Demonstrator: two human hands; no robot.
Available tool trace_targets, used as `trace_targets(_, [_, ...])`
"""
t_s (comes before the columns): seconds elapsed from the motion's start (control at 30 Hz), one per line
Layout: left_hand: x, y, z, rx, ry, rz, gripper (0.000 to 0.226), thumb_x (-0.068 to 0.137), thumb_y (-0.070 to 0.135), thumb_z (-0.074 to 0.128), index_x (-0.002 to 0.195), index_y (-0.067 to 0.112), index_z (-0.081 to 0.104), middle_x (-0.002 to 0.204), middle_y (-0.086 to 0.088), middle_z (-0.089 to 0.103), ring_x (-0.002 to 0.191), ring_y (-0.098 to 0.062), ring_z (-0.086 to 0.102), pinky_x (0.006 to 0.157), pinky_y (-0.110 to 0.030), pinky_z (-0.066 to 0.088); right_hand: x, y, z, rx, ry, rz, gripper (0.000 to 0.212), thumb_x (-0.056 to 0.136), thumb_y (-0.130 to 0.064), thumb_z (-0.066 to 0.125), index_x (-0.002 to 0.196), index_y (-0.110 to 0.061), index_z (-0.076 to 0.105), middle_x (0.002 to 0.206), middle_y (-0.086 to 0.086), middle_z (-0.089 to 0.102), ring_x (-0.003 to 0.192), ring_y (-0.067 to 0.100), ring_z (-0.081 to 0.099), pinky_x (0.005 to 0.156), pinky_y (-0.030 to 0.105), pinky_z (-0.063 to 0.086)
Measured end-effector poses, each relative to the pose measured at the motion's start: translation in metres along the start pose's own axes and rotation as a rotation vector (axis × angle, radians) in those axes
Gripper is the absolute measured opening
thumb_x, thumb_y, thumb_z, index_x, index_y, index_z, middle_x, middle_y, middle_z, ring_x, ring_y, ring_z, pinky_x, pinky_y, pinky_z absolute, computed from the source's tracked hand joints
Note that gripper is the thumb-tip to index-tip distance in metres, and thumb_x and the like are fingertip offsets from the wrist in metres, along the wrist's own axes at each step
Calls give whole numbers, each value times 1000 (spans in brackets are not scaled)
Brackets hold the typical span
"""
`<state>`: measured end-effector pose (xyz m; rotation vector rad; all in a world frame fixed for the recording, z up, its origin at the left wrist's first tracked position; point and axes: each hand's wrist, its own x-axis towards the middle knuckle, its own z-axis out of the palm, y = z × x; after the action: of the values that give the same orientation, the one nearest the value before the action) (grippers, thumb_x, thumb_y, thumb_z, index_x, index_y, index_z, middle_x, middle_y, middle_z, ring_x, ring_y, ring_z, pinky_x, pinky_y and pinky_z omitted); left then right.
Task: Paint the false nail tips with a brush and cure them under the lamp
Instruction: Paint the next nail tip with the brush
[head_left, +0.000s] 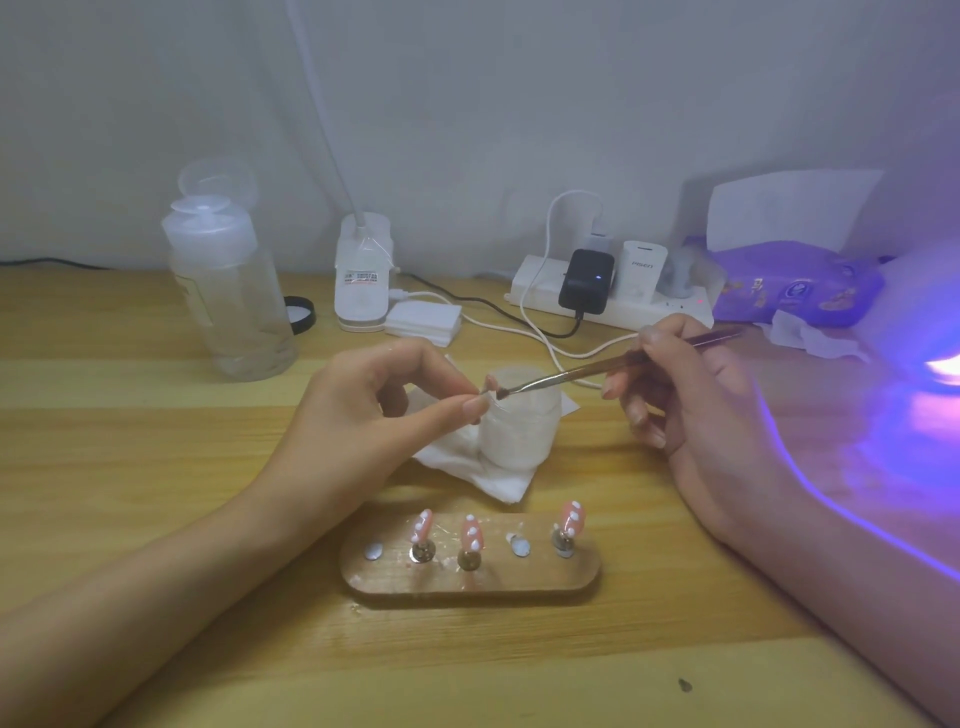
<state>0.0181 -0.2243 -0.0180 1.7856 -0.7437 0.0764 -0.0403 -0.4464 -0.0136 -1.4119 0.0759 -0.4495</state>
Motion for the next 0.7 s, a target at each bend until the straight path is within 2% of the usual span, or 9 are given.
trace_targets(0.2, [0, 1, 0, -1, -4, -7, 15, 74, 40, 74, 72, 25, 72, 73, 18, 69, 52, -9, 35, 52, -17, 36, 0, -1, 0, 24, -25, -31, 29, 102, -19, 46, 73, -21, 50, 65, 5, 68, 46, 10, 48, 39, 15, 31])
trace_targets(0.37, [1, 0, 0, -1, -12, -4, 13, 75, 38, 75, 72, 26, 72, 76, 15, 71, 52, -8, 36, 52, -17, 36, 1, -1, 0, 52, 24, 0, 30, 101, -16, 45, 72, -19, 49, 61, 5, 65, 44, 9, 44, 38, 16, 30])
trace_targets(0.5, [0, 0, 0, -3, -10, -3, 14, 74, 40, 74, 71, 27, 71, 76, 16, 70, 52, -6, 36, 52, -15, 36, -1, -1, 1, 38, -34, -31, 28, 101, -21, 47, 74, -21, 51, 66, 5, 68, 47, 9, 48, 40, 16, 32])
trace_targets(0.6, [0, 1, 0, 3, -6, 4, 14, 74, 40, 73, 71, 27, 70, 70, 21, 67, 52, -5, 35, 51, -13, 35, 0, -1, 1, 18, 15, 17, 28, 101, -17, 46, 74, -19, 49, 61, 5, 65, 45, 8, 44, 38, 15, 29])
trace_targets(0.7, [0, 0, 1, 3, -8, 7, 14, 75, 40, 73, 72, 26, 70, 75, 18, 69, 52, -6, 35, 51, -15, 36, 0, -2, 0, 50, 22, -14, 29, 102, -18, 45, 74, -20, 48, 62, 3, 66, 45, 8, 44, 38, 15, 30])
